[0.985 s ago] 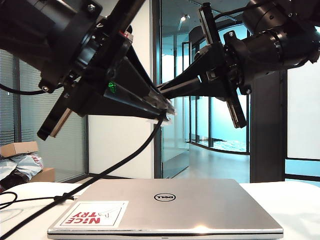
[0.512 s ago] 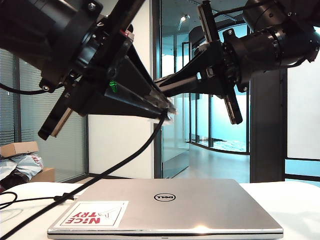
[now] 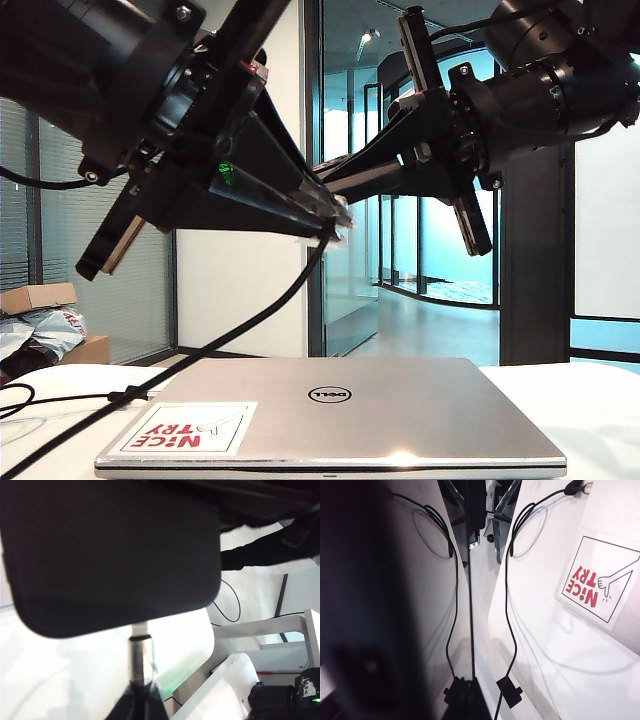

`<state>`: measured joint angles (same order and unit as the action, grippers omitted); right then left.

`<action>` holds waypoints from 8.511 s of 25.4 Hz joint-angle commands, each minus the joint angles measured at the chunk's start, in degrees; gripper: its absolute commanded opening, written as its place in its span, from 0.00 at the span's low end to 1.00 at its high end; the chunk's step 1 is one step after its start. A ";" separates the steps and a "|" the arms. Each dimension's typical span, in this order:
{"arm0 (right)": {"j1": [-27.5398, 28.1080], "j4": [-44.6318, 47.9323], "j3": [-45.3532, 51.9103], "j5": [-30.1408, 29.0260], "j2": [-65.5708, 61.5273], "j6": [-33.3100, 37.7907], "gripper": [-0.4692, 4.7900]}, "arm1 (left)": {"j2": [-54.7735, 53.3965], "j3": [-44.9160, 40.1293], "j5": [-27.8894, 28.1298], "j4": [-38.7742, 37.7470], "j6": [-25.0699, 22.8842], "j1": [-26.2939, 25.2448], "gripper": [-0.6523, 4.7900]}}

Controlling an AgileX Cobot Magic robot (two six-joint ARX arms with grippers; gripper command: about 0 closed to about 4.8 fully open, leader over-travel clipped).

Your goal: Pick up the charging cable and the phone, plug the charging cable into the charging port on the phone, and finally place them back on the table.

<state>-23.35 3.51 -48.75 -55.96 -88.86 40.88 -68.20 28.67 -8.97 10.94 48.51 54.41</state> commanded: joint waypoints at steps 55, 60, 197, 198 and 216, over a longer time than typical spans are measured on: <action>-0.79 1.40 -0.33 2.01 0.63 2.67 0.08 | 0.09 0.15 -0.11 1.57 0.15 -1.09 0.11; -0.66 1.51 -0.33 2.93 1.03 3.23 0.08 | 0.09 0.15 -0.11 1.57 0.15 -1.09 0.11; 25.64 -50.36 -20.96 38.86 -23.76 -44.13 0.62 | 13.40 14.91 -0.09 -23.96 -37.59 -22.27 0.11; 25.62 -52.70 -22.88 40.98 -23.74 -44.13 0.61 | 13.40 14.91 -0.09 -23.93 -37.59 -22.27 0.11; 25.20 -59.08 -28.00 47.06 3.63 -42.88 0.08 | 13.46 14.32 -0.09 -23.85 -37.35 -22.27 0.11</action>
<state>1.91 -59.29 -78.91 -8.99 -87.39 -1.87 -54.96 43.42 -8.84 -13.89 11.35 32.08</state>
